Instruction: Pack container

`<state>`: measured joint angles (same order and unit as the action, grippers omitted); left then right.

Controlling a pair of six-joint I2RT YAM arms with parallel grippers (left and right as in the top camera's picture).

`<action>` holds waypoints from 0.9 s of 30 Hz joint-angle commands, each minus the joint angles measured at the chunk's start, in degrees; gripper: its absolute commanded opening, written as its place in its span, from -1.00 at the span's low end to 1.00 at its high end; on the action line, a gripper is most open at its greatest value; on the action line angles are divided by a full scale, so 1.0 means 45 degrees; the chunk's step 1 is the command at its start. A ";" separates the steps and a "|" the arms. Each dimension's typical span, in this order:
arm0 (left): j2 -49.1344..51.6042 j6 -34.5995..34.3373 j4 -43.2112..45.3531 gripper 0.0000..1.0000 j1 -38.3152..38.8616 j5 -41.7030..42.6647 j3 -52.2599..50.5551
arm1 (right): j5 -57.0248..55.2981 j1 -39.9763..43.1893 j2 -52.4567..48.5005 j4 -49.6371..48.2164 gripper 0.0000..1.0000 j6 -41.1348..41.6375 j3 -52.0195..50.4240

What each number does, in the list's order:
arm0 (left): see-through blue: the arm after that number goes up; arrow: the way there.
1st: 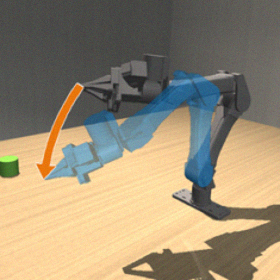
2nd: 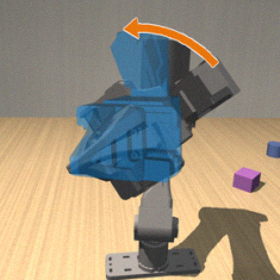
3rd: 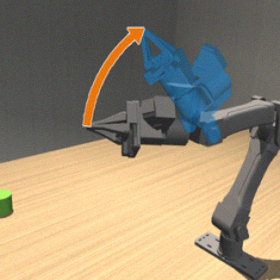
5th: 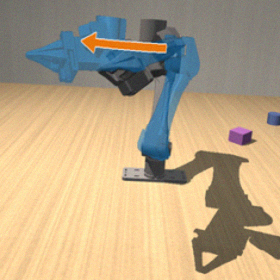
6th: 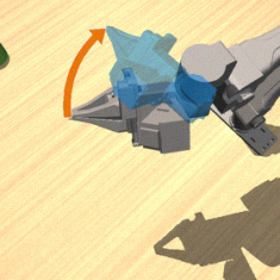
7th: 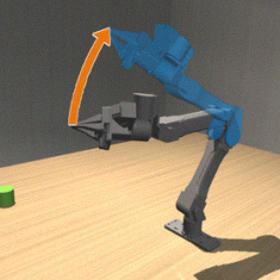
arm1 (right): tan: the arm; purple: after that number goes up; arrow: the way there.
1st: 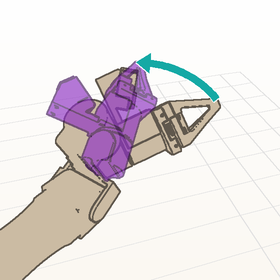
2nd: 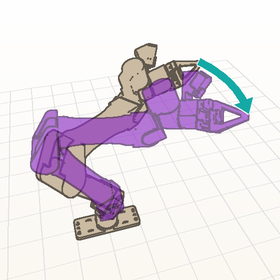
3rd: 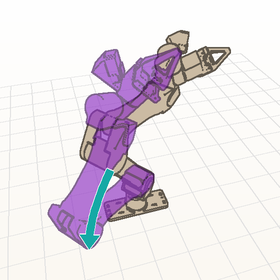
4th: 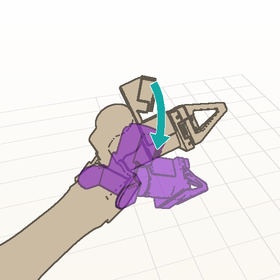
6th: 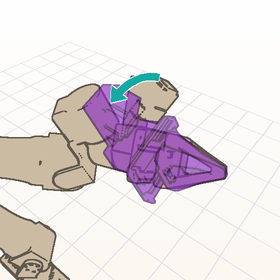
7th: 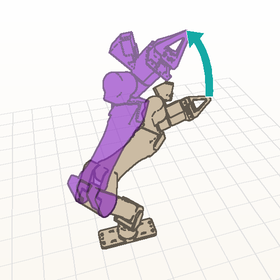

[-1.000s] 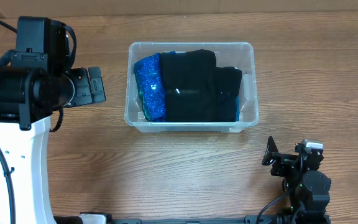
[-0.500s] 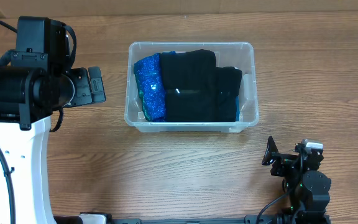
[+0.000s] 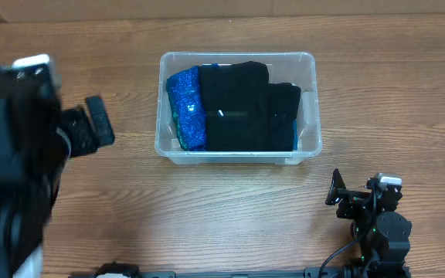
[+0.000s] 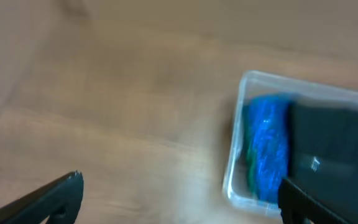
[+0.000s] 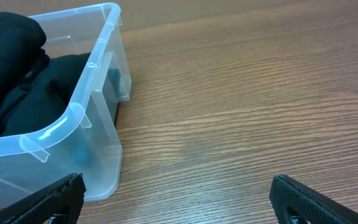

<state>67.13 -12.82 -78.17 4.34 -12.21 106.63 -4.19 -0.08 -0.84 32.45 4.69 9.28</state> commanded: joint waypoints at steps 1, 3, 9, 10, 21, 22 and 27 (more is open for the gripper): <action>-0.2229 0.1064 0.2832 1.00 -0.0078 0.0563 -0.3269 | 0.0107 0.0044 0.0151 -0.0053 1.00 0.0000 -0.0146; -0.3376 0.1637 0.4551 1.00 -0.0083 0.1603 -0.5124 | 0.0107 0.0044 0.0151 -0.0053 1.00 -0.0005 -0.0146; -0.6946 0.1996 0.8495 1.00 -0.0083 0.2725 -1.0977 | 0.0107 0.0044 0.0151 -0.0053 1.00 -0.0005 -0.0146; -0.7480 0.1996 0.8854 1.00 -0.0083 0.2720 -1.1769 | 0.0107 0.0044 0.0151 -0.0053 1.00 0.0000 -0.0146; -1.2633 0.2001 0.9539 1.00 -0.0083 0.2623 -1.8122 | 0.0107 0.0044 0.0151 -0.0053 1.00 0.0000 -0.0146; -1.3022 0.1996 0.9544 1.00 -0.0078 0.2628 -1.8608 | 0.0107 0.0044 0.0151 -0.0053 1.00 -0.0005 -0.0146; -1.4756 0.1991 0.9549 1.00 -0.0078 0.2628 -2.0123 | 0.0107 0.0044 0.0151 -0.0053 1.00 0.0000 -0.0146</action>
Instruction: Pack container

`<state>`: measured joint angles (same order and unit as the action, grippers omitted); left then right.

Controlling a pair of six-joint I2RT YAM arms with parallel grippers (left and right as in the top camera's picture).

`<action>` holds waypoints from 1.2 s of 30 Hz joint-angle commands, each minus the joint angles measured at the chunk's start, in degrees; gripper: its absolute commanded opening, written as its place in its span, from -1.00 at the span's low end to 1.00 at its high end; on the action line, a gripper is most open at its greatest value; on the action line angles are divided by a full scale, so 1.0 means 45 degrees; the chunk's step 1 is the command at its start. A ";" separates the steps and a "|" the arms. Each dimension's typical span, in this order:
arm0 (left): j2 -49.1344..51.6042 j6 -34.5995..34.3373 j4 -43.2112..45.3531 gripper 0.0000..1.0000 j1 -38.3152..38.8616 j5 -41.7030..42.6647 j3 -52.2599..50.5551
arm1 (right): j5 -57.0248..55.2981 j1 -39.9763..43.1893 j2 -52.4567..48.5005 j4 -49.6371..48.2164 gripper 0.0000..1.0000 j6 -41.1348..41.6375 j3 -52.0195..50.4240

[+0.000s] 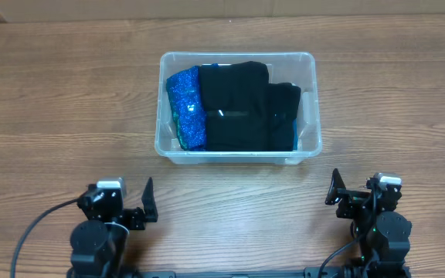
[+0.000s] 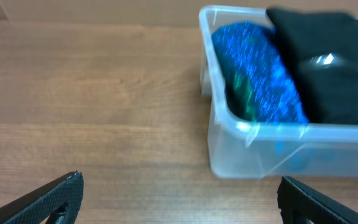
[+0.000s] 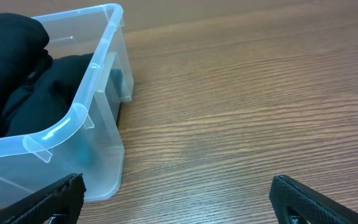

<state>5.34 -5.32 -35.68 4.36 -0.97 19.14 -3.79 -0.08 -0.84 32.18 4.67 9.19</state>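
Note:
A clear plastic container (image 1: pixel 311 143) stands at the middle of the wooden table. Inside it lie a sparkly blue cloth (image 1: pixel 186 108) at the left end and folded black cloth (image 1: pixel 246 108) filling the rest. The left wrist view shows the container (image 2: pixel 241 155) with the blue cloth (image 2: pixel 260 74) and black cloth (image 2: pixel 328 68). My left gripper (image 1: pixel 134 212) rests low at the near left, open and empty (image 2: pixel 179 199). My right gripper (image 1: pixel 350 197) rests at the near right, open and empty (image 3: pixel 179 199), with the container (image 3: pixel 98 99) ahead to its left.
Bare wooden tabletop (image 1: pixel 68 100) surrounds the container on all sides. A cable (image 1: pixel 33 232) runs from the left arm toward the near edge.
My left arm was raised at the far left of the table, close under the overhead camera. Now it sits low at the near left, facing the container. The right arm has not moved.

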 commanded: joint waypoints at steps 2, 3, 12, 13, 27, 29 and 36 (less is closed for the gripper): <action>-0.1141 0.0335 0.0165 1.00 -0.0087 0.0117 -0.0889 | 0.0019 0.0044 0.0151 0.0005 1.00 0.0005 -0.0126; -0.1141 0.0335 0.0228 1.00 -0.0083 0.0097 -0.0981 | 0.0019 0.0044 0.0151 0.0005 1.00 0.0000 -0.0126; -0.1054 0.0335 -0.0238 1.00 -0.0078 0.0121 -0.2210 | 0.0019 0.0044 0.0151 0.0005 1.00 0.0000 -0.0126; -0.1049 0.0330 -0.0325 1.00 -0.0073 0.0151 -0.2229 | 0.0019 0.0044 0.0151 0.0005 1.00 0.0005 -0.0126; -0.1044 0.0335 -0.0767 1.00 -0.0073 0.0126 -0.2229 | 0.0019 0.0044 0.0151 0.0005 1.00 0.0005 -0.0126; -0.1044 0.0335 -0.0767 1.00 -0.0073 0.0126 -0.2229 | 0.0019 0.0044 0.0151 0.0005 1.00 0.0000 -0.0126; -0.1044 0.0335 -0.0767 1.00 -0.0073 0.0126 -0.2229 | 0.0019 0.0044 0.0151 0.0005 1.00 0.0005 -0.0126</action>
